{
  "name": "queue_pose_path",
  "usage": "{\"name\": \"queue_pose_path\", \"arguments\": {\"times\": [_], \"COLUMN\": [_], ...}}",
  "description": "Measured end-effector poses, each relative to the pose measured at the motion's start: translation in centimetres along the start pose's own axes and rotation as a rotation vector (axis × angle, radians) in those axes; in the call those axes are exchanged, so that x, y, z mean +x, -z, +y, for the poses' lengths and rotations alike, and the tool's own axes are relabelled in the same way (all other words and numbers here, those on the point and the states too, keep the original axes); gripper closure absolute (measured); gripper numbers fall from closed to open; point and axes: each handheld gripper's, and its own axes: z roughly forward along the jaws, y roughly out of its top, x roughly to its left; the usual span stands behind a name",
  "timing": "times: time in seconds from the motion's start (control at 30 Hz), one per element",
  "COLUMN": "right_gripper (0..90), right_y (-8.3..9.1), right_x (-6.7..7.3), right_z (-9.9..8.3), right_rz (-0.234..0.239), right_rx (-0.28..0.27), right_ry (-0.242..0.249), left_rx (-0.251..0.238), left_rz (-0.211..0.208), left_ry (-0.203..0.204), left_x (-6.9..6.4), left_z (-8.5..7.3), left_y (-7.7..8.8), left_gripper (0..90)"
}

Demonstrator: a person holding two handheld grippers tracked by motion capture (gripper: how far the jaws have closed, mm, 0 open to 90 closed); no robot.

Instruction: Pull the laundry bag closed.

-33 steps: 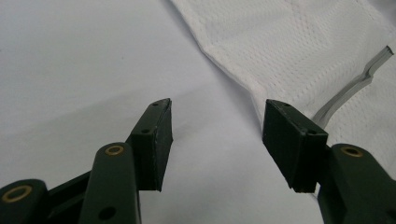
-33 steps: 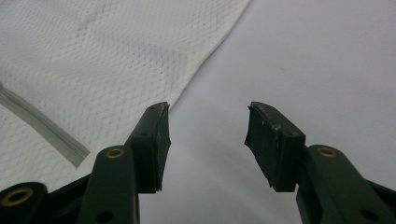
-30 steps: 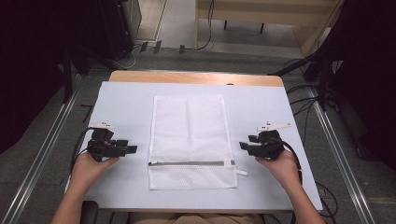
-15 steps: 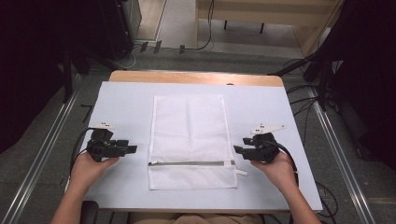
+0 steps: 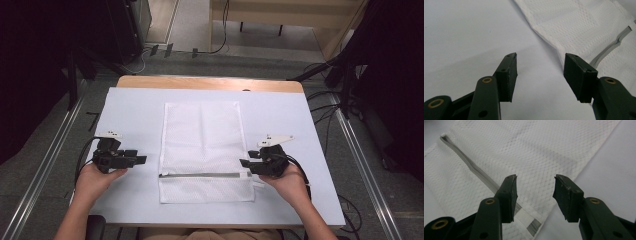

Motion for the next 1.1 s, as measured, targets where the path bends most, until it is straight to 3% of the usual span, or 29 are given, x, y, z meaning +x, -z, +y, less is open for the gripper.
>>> {"name": "queue_pose_path", "arguments": {"times": [0.63,0.83,1.1], "right_gripper": [56.6,58.0,61.6], "right_y": [-2.3,-3.6,-4.6], "right_x": [2.9,4.6,5.8], "right_z": [2.1,3.4,4.3], "right_rz": [0.054,0.095,0.136], "right_rx": [0.029,0.031,0.025], "right_ry": [0.079,0.114,0.127], "left_rx": [-0.003,0.001,-0.005], "left_rz": [0.009,0.013,0.012], "left_ry": [-0.005,-0.007,-0.003], "left_x": [-0.2,-0.2,-0.2], "left_z": [0.0,-0.1,-0.2], "left_y": [0.0,0.1,0.2], "left_gripper": [41.8,41.1,41.1]}}
